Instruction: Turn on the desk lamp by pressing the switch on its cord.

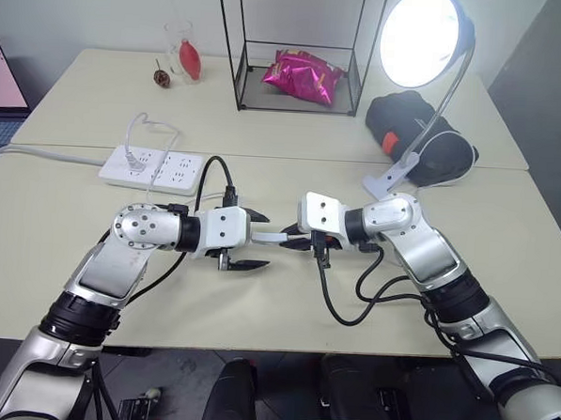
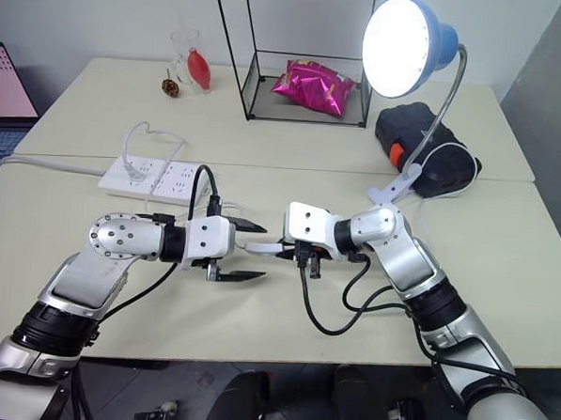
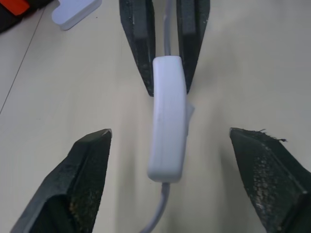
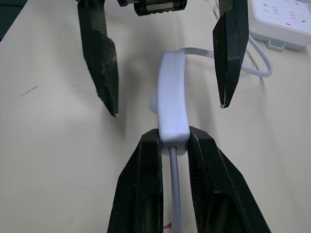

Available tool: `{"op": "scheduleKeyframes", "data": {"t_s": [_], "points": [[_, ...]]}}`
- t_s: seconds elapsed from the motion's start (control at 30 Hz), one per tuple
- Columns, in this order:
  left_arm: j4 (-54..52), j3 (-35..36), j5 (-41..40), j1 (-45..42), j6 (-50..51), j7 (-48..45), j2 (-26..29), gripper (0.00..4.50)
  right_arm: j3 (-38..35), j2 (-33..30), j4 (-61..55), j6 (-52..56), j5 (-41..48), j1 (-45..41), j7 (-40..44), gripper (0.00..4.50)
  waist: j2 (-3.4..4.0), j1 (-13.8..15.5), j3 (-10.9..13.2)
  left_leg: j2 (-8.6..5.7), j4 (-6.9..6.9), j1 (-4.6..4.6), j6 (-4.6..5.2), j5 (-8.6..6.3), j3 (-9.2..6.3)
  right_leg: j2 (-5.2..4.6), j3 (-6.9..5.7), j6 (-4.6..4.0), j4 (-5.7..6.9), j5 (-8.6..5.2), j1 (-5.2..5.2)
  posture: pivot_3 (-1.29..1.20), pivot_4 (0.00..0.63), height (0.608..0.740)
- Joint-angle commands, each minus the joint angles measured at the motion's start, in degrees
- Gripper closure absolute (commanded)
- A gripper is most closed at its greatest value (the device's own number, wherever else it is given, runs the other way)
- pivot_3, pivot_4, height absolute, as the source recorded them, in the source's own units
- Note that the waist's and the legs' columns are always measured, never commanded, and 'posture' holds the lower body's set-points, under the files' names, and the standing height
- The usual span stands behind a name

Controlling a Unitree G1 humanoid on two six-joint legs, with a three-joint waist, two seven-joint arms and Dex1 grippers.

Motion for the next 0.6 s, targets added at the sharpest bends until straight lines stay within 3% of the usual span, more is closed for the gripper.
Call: {"op": "scheduleKeyframes", "data": {"t_s": [0.03, 0.3, 0.5, 0.57, 0.6], "points": [[-4.30, 4.10, -4.26, 1.39, 1.54, -0.89, 1.58, 0.00, -0.60, 0.37, 3.36, -3.63, -0.06, -2.22, -0.29, 4.15, 0.00, -0.03, 0.00, 0.00, 0.00, 0.00, 0.00, 0.00, 0.00, 0.00, 0.00, 0.00, 0.00, 0.00, 0.00, 0.00, 0.150, 0.740], [-10.38, 10.94, -8.77, 9.80, 7.88, -1.14, 7.46, 0.00, -0.44, 3.70, 24.40, -15.06, -3.52, -7.88, -4.11, 4.15, 0.00, -0.35, 0.00, 0.02, -0.03, 0.03, 0.00, 0.00, 0.01, 0.01, 0.00, -0.01, 0.00, 0.00, 0.00, 0.00, 0.150, 0.740], [-13.00, 13.31, -9.67, 14.19, 9.13, 0.47, 8.44, 0.00, -0.76, 6.32, 35.00, -21.26, -4.98, -10.47, -5.00, 4.15, 0.00, -0.28, 0.00, 0.02, -0.03, 0.03, 0.00, 0.00, 0.03, -0.01, 0.01, -0.05, -0.01, 0.01, 0.00, 0.00, 0.150, 0.740], [-13.26, 14.25, -10.04, 14.93, 9.53, 1.21, 8.07, 0.00, -0.79, 6.46, 37.30, -22.79, -5.50, -10.78, -5.09, 3.44, 0.00, -0.23, 0.00, 0.02, -0.03, 0.04, 0.00, 0.00, 0.03, -0.01, 0.01, -0.03, 0.00, 0.01, 0.01, 0.00, 0.150, 0.740], [-13.39, 14.66, -10.25, 15.29, 9.68, 1.44, 7.97, 0.00, -0.86, 6.36, 37.71, -23.27, -5.46, -10.75, -4.73, 3.32, 0.00, -0.23, 0.00, 0.02, -0.02, 0.05, 0.00, 0.00, 0.02, -0.01, 0.00, -0.03, 0.00, 0.01, 0.01, 0.00, 0.150, 0.740]]}}
